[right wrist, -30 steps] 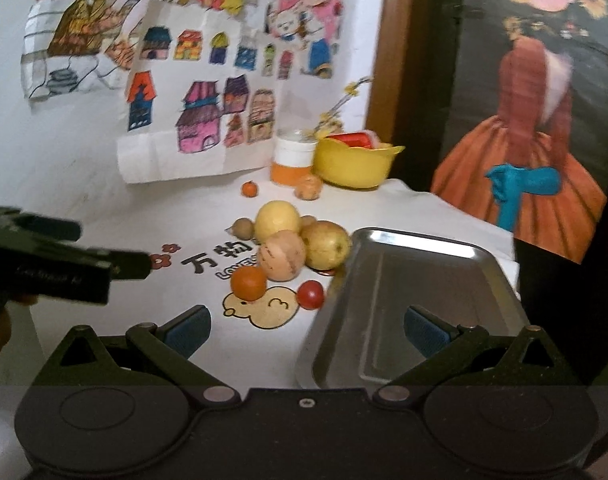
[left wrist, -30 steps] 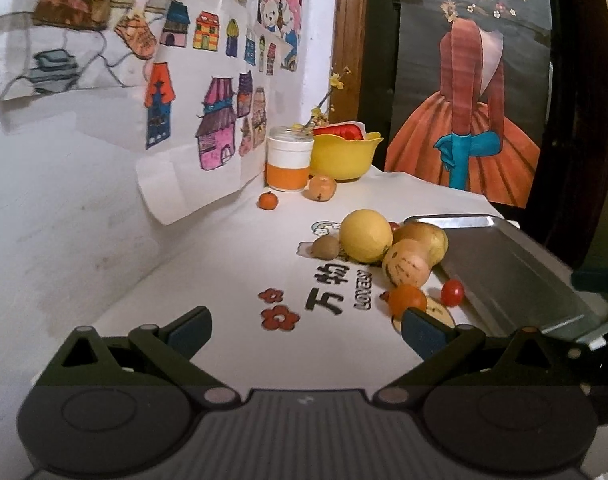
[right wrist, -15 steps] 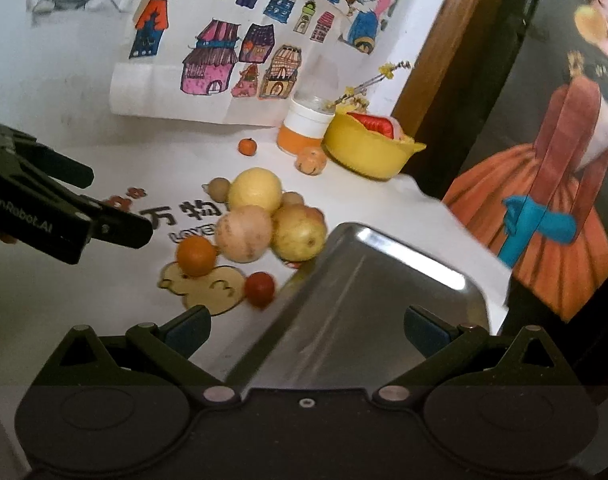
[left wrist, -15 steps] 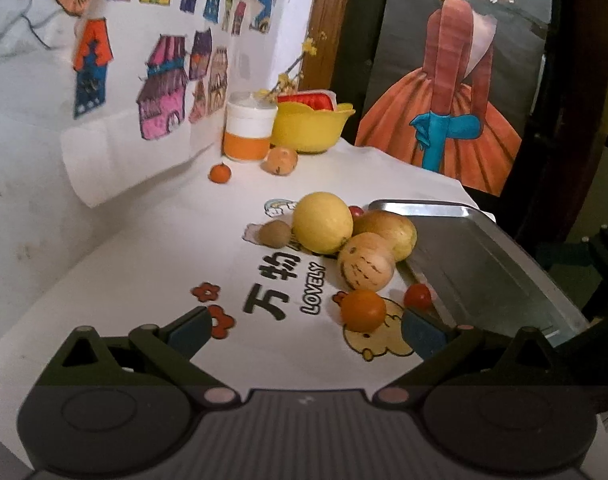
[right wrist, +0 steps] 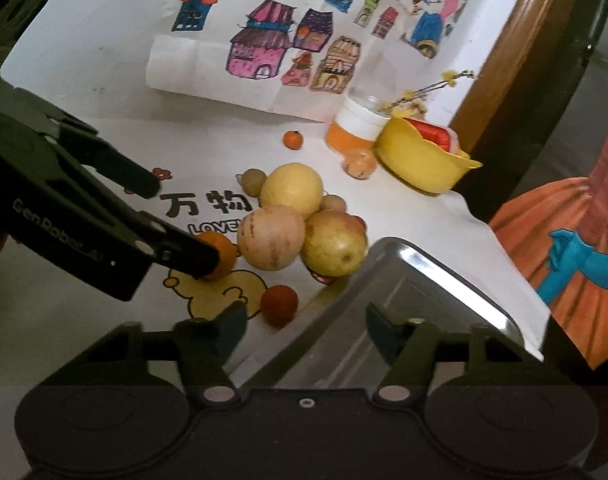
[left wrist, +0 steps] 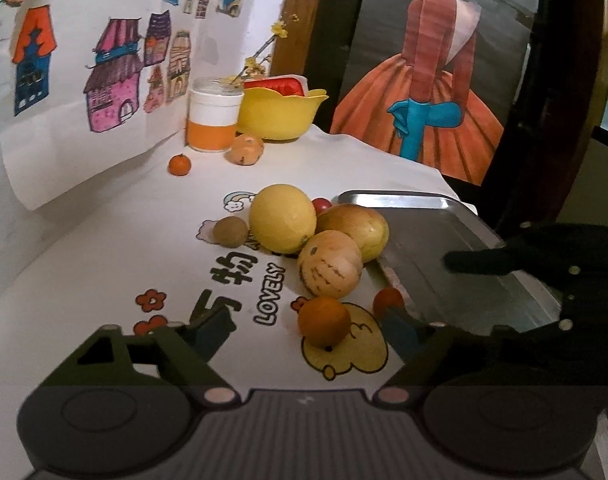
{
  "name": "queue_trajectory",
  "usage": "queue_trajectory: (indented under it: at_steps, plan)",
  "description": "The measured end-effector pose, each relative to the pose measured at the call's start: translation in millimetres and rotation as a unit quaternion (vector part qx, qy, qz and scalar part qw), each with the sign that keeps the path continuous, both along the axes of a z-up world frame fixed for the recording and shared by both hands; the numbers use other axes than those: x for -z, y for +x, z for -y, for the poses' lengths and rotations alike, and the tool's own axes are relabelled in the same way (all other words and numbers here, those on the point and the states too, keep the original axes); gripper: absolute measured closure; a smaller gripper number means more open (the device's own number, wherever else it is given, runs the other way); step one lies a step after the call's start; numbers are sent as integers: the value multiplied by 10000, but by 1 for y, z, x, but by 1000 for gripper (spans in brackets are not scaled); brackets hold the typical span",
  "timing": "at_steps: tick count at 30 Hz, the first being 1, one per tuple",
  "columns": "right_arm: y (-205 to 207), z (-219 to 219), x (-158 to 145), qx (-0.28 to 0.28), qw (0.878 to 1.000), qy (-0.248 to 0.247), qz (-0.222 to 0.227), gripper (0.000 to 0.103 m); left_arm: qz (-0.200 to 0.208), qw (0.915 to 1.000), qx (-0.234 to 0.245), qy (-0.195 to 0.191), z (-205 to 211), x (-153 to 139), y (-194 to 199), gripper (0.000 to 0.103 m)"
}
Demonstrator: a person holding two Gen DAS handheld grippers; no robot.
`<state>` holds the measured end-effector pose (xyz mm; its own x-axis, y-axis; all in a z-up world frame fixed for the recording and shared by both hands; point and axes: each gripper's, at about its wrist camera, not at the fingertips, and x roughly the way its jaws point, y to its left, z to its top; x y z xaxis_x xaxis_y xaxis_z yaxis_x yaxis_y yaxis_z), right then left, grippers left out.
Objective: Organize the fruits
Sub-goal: 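Grasp the mandarin orange with the left tool while the right tool grasps a red cherry tomato, then carry the orange with the left tool onto the tray while the right tool releases the tomato there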
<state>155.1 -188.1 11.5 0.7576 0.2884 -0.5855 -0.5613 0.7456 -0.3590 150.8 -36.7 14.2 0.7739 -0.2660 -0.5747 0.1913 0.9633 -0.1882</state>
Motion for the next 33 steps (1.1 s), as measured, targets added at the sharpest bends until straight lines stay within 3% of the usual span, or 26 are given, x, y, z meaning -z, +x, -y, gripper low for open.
queue_trajectory:
  at_steps: [6, 19, 28, 33]
  plan:
    - [7, -7, 4, -270, 9996, -51, -67, 62, -72, 9999, 115, -29, 4, 2, 5, 38]
    - [15, -19, 13, -545, 9975, -414, -158, 77, -347, 9991, 206, -127, 8, 11, 17, 67]
    - [13, -10, 3, -477, 9987, -110, -100, 78, -265, 9994, 169, -156, 10, 5, 15, 69]
    - [15, 12, -12, -118, 9998, 133, 123, 78, -143, 9994, 197, -236, 17, -7, 15, 69]
